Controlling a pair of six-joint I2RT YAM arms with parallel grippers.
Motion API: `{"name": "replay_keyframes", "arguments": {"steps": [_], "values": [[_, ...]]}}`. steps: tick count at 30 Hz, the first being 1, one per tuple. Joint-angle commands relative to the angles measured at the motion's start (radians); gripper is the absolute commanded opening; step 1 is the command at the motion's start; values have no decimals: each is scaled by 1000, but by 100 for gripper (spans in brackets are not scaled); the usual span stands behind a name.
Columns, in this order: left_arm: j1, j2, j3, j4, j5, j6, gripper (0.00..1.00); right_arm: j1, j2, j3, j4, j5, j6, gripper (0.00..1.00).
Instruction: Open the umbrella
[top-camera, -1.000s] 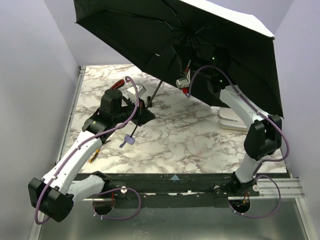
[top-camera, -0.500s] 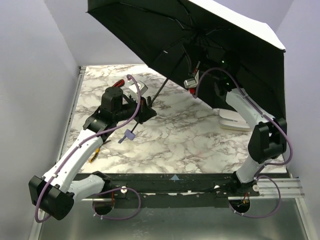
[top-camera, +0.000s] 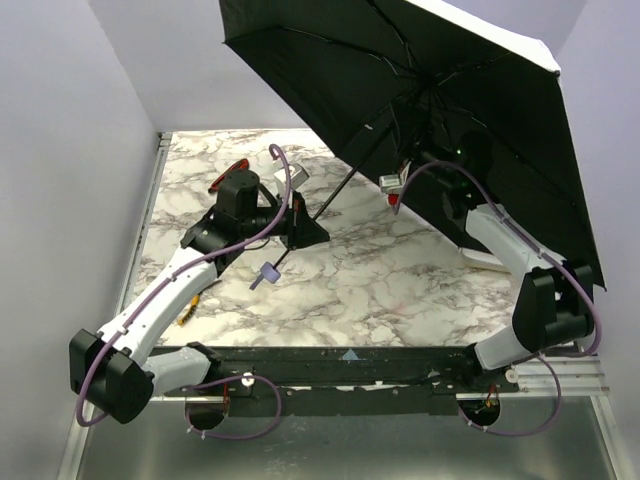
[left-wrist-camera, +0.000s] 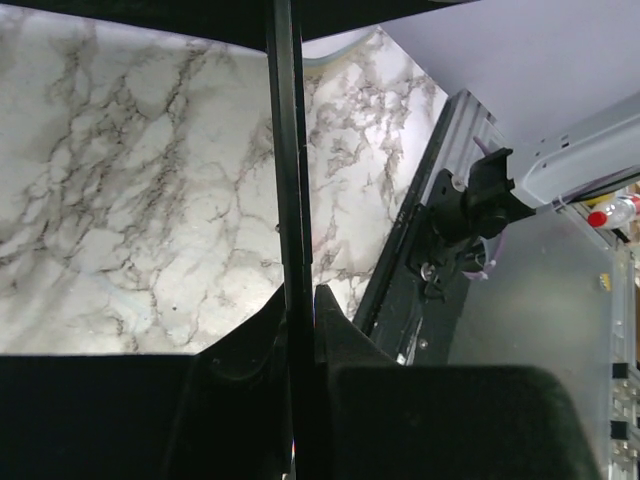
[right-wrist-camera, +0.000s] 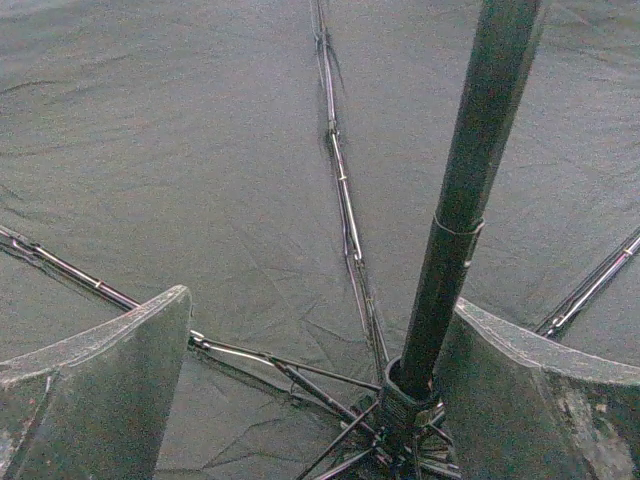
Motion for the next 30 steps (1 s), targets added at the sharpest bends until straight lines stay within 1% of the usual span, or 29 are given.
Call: {"name": "replay_keyframes", "arguments": {"steps": [1, 5, 8, 11, 13, 16, 18, 20, 22, 23, 25, 27, 30], "values": [[-4, -3, -13, 45, 113, -37, 0, -37, -66, -46, 18, 237, 55, 97], [-2, 5, -13, 128, 97, -67, 0, -6, -114, -124, 31, 220, 77, 99], [3, 9, -3, 178, 82, -81, 0, 13, -161, -185, 46, 214, 127, 100], [19, 8, 11, 231, 76, -100, 0, 27, -233, -237, -4, 190, 196, 100], [35, 9, 25, 270, 72, -117, 0, 27, -290, -253, -103, 152, 258, 100], [64, 15, 38, 327, 80, -151, 0, 27, -385, -227, -354, 50, 369, 100], [80, 17, 41, 366, 90, -163, 0, 29, -434, -219, -436, -18, 487, 100], [85, 12, 33, 396, 105, -157, 0, 36, -465, -194, -476, -49, 686, 100], [87, 2, 4, 436, 112, -158, 0, 51, -473, -153, -481, -30, 955, 96], [87, -6, -15, 470, 118, -164, 0, 55, -468, -122, -476, -9, 1132, 93], [87, -24, -57, 545, 118, -180, 0, 57, -440, -55, -498, 36, 1429, 90], [87, -36, -88, 603, 104, -192, 0, 57, -409, 5, -521, 45, 1678, 87], [87, -44, -111, 661, 98, -205, 0, 57, -380, 38, -454, 31, 2027, 88]]}}
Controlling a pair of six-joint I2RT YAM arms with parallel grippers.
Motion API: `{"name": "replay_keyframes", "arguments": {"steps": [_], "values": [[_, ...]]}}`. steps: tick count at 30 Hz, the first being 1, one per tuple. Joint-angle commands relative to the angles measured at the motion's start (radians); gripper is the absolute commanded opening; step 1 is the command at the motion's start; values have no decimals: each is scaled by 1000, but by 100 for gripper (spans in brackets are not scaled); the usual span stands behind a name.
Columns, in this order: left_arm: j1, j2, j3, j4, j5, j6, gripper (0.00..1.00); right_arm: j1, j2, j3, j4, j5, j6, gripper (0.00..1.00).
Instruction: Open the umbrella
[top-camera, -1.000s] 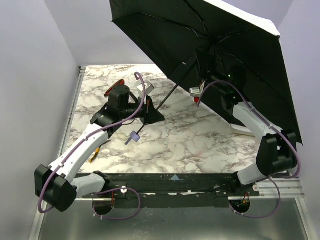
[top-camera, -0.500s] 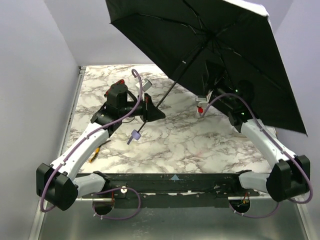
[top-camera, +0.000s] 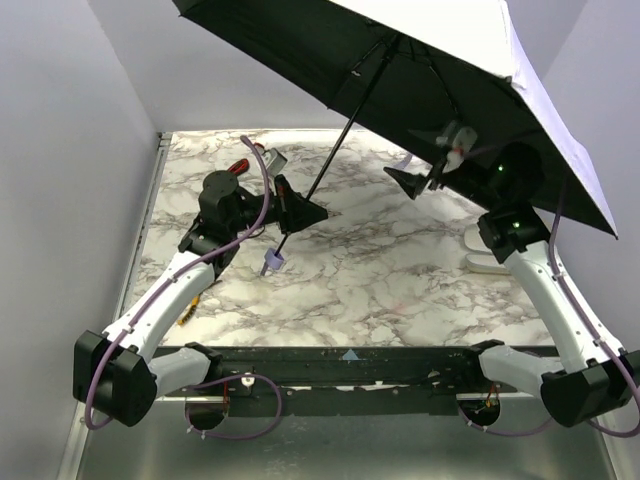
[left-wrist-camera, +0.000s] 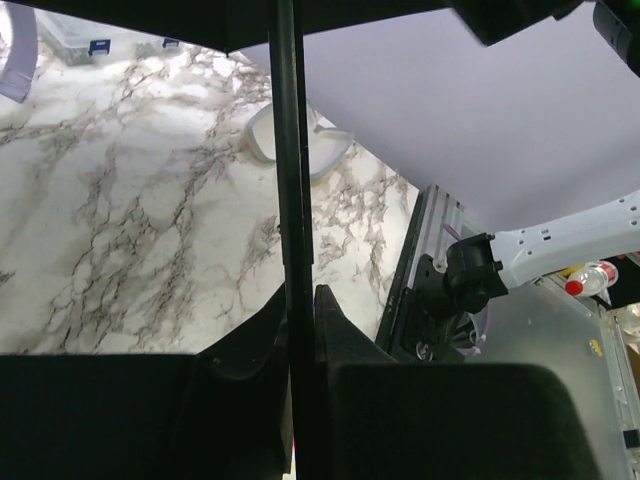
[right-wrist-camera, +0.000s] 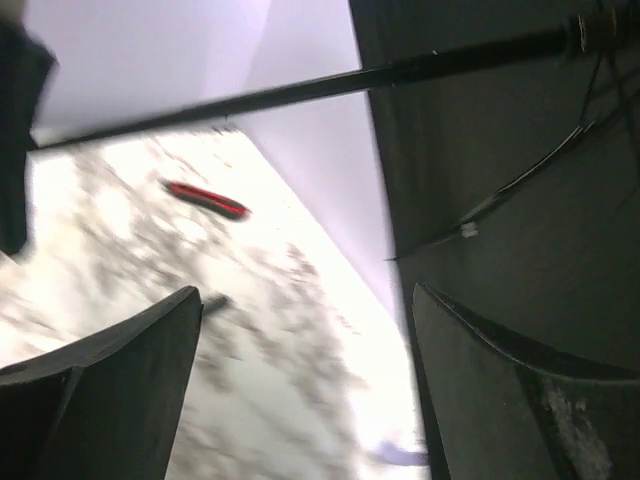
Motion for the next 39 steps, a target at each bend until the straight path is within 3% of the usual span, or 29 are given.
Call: {"name": "replay_keyframes", "arguments": {"steps": [1, 6, 20, 22, 27, 28, 31, 32, 35, 39], "values": [[-1, -48, -26, 263, 19, -11, 0, 2, 47, 58, 46, 1, 766, 87], [-4, -39, -32, 308, 25, -42, 0, 34, 127, 97, 216, 13, 1094, 87], [-49, -32, -55, 311, 4, -49, 0, 143, 329, 270, 381, 88, 1297, 86], [-53, -31, -55, 301, 6, -43, 0, 146, 343, 281, 400, 85, 1304, 73], [-54, -41, -47, 224, 16, -9, 0, 145, 341, 276, 347, 128, 1267, 9], [-51, -48, -41, 186, 10, 9, 7, 144, 335, 272, 329, 134, 1257, 1], [-11, -87, -37, 84, 19, 47, 51, 143, 315, 242, 297, 155, 1263, 1], [8, -109, -40, 40, 18, 65, 58, 144, 308, 234, 276, 158, 1252, 1], [72, -178, -35, -129, 26, 191, 71, 144, 297, 231, 159, 235, 1238, 0], [113, -287, -40, -440, -26, 448, 80, 144, 272, 194, 84, 315, 1221, 0]]}}
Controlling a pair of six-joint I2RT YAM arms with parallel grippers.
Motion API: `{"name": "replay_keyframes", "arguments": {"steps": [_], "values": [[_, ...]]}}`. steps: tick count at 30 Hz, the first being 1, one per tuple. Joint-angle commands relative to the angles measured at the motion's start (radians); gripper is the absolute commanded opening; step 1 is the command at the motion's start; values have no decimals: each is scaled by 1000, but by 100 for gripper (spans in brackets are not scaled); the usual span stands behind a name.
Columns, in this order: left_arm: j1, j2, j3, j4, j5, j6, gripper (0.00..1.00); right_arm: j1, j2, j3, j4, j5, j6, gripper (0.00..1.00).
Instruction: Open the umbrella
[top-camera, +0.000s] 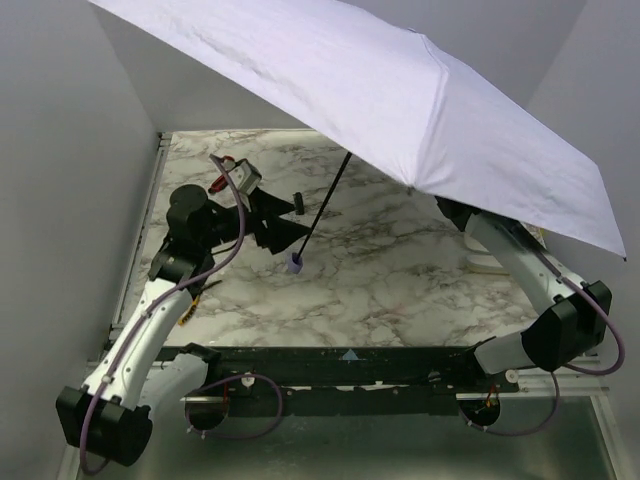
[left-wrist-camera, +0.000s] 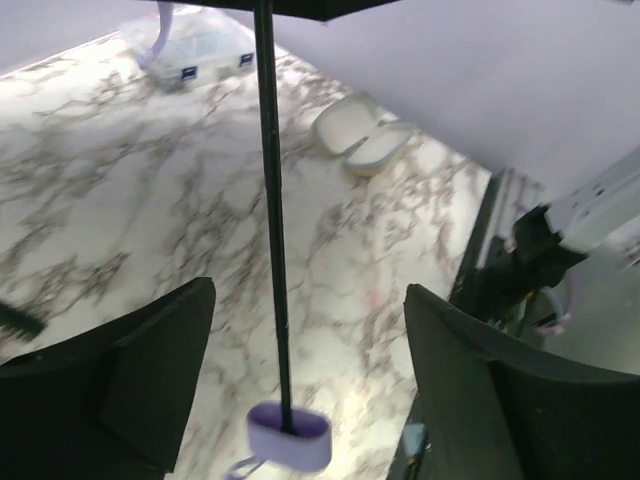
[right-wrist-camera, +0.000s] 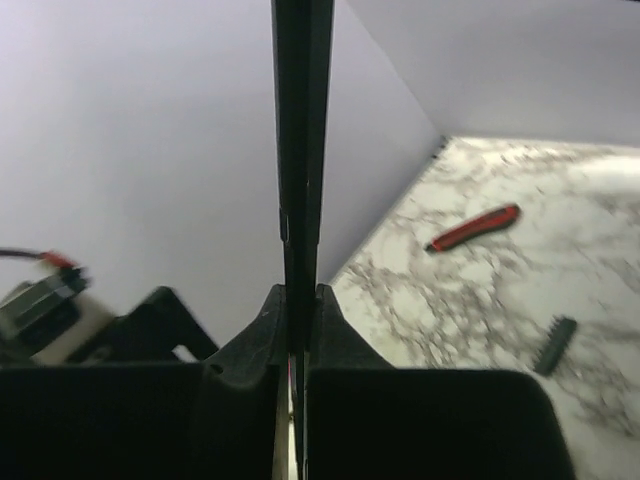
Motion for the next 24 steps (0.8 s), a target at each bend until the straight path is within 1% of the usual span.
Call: {"name": "replay_keyframes", "arguments": {"steps": [1, 3, 4, 5, 7, 9, 13, 16, 19, 21, 24], "values": [[45, -127, 6, -399, -37, 322, 82, -5, -49, -35, -108, 135, -41, 0], [60, -168, -15, -503, -60, 408, 86, -5, -41, -36, -158, 162, -61, 0], [66, -187, -28, -553, -82, 440, 91, -5, -30, -42, -166, 155, -72, 0], [72, -204, -46, -578, -107, 463, 94, -5, -22, -48, -165, 130, -95, 0], [93, -242, -85, -599, -149, 483, 97, -5, -4, -75, -140, 61, -155, 1], [112, -268, -109, -607, -205, 480, 99, -5, 28, -65, -188, 61, -204, 1], [141, -246, -97, -685, -377, 451, 99, -4, 51, -31, -296, 154, -284, 1], [189, -242, -84, -736, -463, 446, 99, 11, 60, -2, -394, 275, -294, 1], [213, -260, -81, -785, -495, 482, 99, 50, 58, 21, -460, 353, -279, 1], [220, -282, -94, -807, -518, 503, 99, 78, 43, 2, -460, 387, -247, 1], [254, -300, -97, -808, -495, 514, 99, 97, 35, -59, -413, 348, -241, 1]]}}
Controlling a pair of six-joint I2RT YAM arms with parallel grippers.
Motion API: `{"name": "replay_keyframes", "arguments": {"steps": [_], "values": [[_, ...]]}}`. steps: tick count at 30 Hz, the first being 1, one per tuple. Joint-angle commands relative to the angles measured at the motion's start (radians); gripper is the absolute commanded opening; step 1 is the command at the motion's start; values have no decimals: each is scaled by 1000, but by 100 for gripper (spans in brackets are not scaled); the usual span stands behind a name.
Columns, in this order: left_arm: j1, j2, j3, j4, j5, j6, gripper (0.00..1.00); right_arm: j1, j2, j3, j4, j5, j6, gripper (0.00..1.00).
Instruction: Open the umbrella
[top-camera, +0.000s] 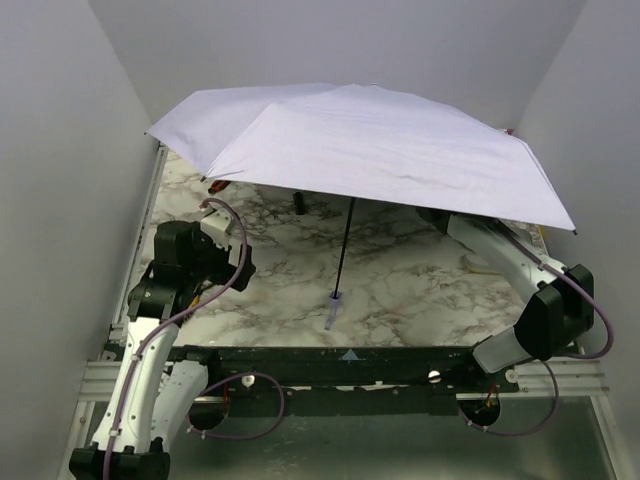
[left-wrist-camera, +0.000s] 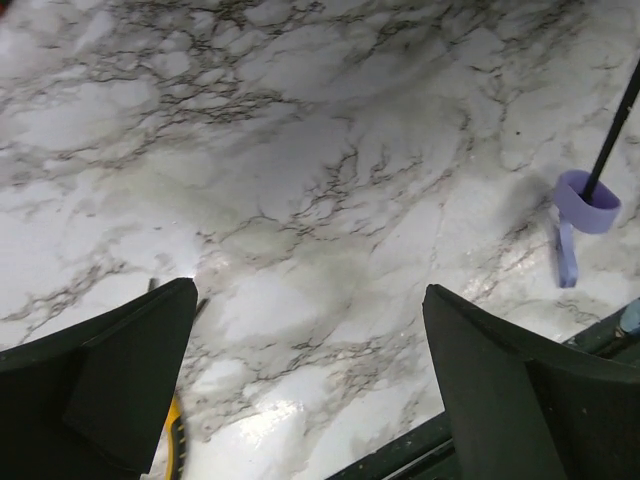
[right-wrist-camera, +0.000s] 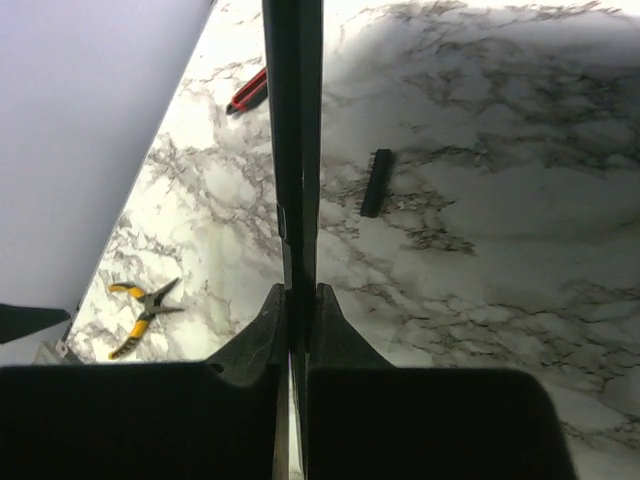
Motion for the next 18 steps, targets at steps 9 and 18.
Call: {"name": "replay_keyframes", "arguments": {"steps": [9, 18], "values": [[52, -6, 18, -26, -185, 273, 99, 30, -32, -85, 79, -51, -53, 42], [51, -70, -57, -114, -78, 469, 98, 32, -236, -308, 77, -154, -244, 85]]}}
